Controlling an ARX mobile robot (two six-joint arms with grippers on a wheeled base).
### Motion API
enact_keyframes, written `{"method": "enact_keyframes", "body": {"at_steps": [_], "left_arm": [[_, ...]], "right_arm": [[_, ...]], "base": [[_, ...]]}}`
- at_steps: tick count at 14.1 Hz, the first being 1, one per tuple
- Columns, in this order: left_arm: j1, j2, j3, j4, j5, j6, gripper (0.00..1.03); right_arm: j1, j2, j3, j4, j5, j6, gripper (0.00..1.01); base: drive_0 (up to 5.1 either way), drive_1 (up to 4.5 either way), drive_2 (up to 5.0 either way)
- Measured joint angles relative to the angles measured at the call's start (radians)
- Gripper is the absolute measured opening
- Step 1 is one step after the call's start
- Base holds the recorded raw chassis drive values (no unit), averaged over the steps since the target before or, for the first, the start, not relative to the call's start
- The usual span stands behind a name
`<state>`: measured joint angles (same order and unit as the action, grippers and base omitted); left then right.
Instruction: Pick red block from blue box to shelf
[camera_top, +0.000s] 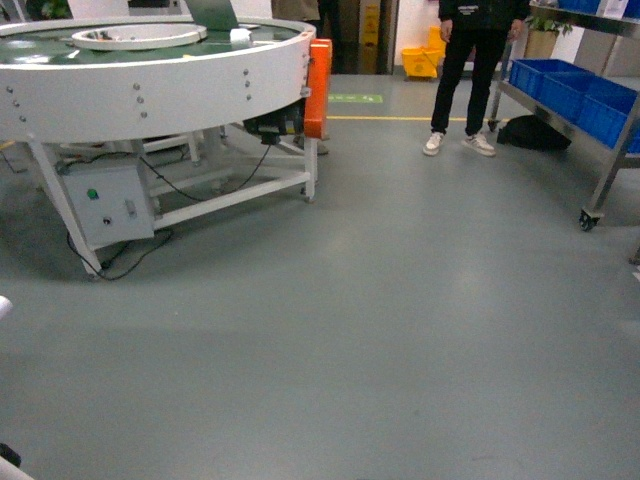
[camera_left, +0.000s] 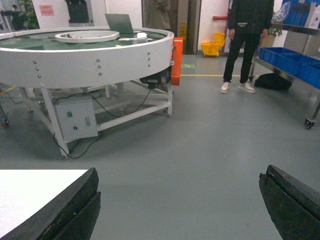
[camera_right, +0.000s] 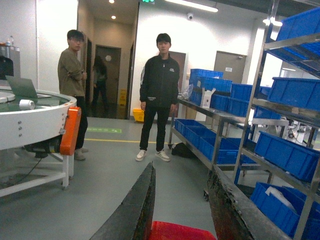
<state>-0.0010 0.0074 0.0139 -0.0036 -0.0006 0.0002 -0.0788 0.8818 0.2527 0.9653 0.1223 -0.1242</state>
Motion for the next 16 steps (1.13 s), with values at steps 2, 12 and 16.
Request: {"method": "enact_keyframes", "body": {"at_steps": [2,12,16], "left_arm": [[0.000,0.000,0.000,0.000,0.000,0.000,0.98],[0.000,0.000,0.000,0.000,0.000,0.000,0.98],[0.000,0.000,0.000,0.000,0.000,0.000,0.98]], "right_arm": [[0.000,0.000,0.000,0.000,0.000,0.000,0.27],[0.000,0.000,0.000,0.001,0.000,0.000,0.27],[0.000,0.000,0.000,0.000,0.000,0.000,0.27]], "base": [[-0.1,2.21,-2.5],[-0.2,2.09,-2.6],[-0.6,1.71,-3.0]]}}
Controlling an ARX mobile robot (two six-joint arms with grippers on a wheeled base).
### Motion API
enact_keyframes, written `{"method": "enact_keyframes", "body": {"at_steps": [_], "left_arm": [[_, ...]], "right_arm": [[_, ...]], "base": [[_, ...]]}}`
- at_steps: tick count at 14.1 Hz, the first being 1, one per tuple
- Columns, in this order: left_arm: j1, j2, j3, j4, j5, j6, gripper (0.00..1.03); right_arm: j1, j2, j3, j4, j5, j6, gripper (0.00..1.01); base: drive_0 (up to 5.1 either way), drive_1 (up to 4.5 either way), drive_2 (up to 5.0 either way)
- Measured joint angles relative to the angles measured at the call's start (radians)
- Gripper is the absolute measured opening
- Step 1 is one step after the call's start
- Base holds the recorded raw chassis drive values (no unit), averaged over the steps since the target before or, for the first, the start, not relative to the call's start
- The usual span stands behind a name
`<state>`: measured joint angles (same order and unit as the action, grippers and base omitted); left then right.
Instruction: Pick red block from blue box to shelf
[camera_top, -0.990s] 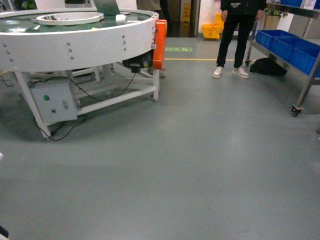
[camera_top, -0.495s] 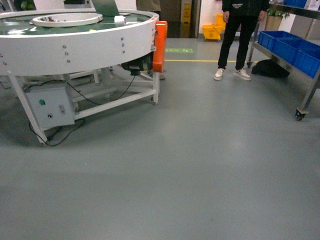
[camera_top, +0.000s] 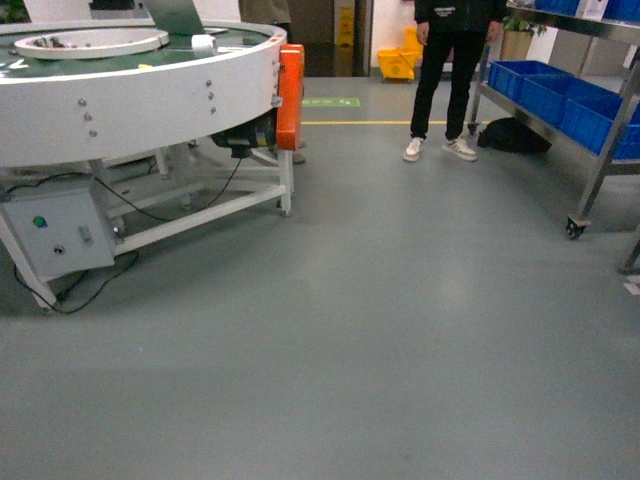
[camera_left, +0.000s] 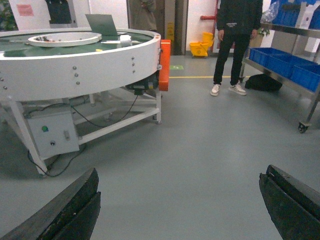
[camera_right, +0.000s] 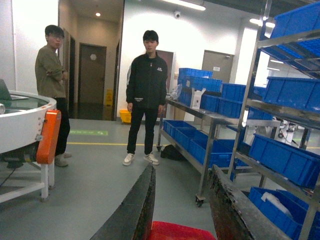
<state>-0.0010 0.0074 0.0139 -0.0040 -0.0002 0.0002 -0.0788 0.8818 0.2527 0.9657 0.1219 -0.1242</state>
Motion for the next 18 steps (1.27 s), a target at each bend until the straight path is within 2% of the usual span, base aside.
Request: {"method": "enact_keyframes", "body": {"at_steps": [18], "left_arm": [[0.000,0.000,0.000,0.000,0.000,0.000,0.98]], "right_arm": [[0.000,0.000,0.000,0.000,0.000,0.000,0.27]], "base": [[0.0,2.46,-2.5]]}}
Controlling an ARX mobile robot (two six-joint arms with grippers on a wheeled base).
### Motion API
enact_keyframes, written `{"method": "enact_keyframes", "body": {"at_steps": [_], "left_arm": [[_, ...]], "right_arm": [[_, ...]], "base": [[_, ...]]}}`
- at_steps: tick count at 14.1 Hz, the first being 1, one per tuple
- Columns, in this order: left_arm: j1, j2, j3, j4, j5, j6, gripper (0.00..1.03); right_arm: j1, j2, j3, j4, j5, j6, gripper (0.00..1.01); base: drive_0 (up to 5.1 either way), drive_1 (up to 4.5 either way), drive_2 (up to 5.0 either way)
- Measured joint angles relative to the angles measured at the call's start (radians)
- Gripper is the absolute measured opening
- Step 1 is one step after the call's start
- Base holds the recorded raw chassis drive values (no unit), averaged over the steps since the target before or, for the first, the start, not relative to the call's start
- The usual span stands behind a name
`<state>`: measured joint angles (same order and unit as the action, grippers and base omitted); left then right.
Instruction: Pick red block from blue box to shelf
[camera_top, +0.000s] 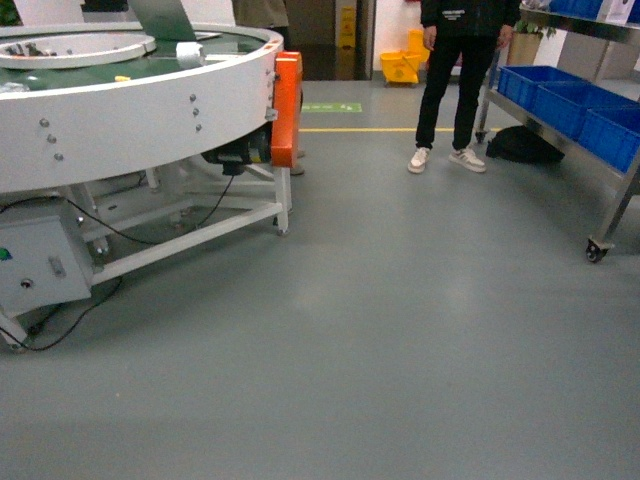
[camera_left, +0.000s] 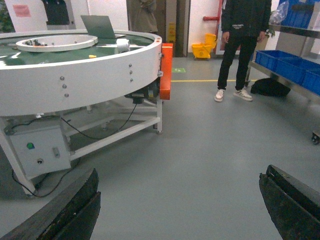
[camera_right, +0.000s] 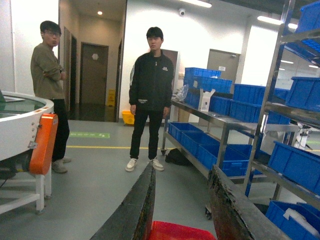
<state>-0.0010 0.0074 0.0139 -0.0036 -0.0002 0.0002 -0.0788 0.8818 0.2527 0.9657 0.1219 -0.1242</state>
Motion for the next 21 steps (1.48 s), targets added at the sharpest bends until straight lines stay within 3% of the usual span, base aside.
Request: {"method": "enact_keyframes", "body": {"at_steps": [14,21], "left_arm": [[0.000,0.000,0.000,0.000,0.000,0.000,0.98],[0.000,0.000,0.000,0.000,0.000,0.000,0.98]], "right_arm": [[0.000,0.000,-0.002,0.002,0.000,0.000,0.27],[0.000,0.000,-0.002,0.000,-0.001,0.000,0.27]], "base": [[0.0,3.86,-3.9],[0.0,2.11,-2.1]]}}
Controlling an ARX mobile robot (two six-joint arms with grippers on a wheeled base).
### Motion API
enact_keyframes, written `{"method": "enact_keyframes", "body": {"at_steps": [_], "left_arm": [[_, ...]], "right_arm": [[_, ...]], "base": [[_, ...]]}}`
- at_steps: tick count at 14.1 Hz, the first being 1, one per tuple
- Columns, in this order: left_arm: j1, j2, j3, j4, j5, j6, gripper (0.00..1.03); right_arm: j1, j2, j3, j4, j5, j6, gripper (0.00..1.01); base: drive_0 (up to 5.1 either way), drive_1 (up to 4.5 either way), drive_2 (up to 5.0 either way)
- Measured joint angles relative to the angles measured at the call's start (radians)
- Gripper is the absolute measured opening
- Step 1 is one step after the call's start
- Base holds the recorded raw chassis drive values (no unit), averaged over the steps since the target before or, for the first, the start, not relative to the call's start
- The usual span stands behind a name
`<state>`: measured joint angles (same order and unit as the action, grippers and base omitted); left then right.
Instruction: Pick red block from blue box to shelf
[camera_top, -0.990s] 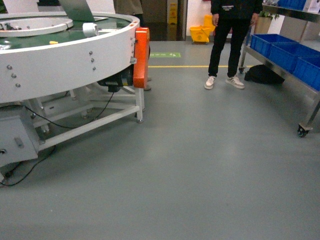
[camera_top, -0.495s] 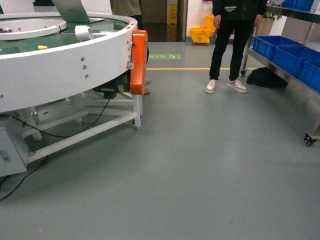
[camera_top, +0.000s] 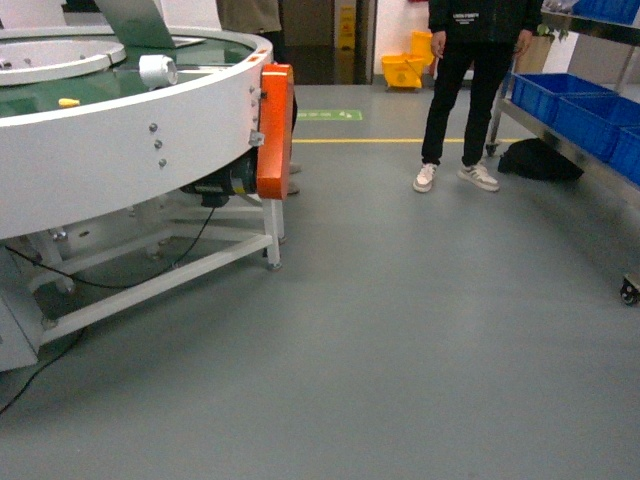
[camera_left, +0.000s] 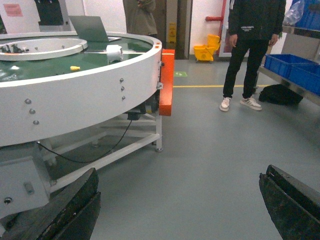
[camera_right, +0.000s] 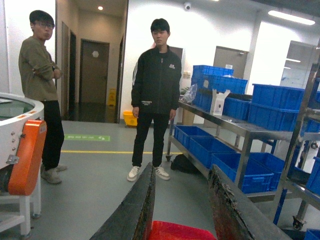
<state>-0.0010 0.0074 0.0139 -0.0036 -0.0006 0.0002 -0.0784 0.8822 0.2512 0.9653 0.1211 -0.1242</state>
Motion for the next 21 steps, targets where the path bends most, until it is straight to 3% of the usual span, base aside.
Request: {"method": "enact_keyframes", "body": {"at_steps": [16,21], "left_arm": [[0.000,0.000,0.000,0.000,0.000,0.000,0.98],[0.002,0.000,0.000,0.000,0.000,0.000,0.98]], "right_arm": [[0.000,0.000,0.000,0.000,-0.002,0.000,0.27],[0.000,0.000,0.000,0.000,-0.003,0.000,0.27]], "base": [[0.0,2.16,-2.1],[-0.7,-0.68,-0.7]]}}
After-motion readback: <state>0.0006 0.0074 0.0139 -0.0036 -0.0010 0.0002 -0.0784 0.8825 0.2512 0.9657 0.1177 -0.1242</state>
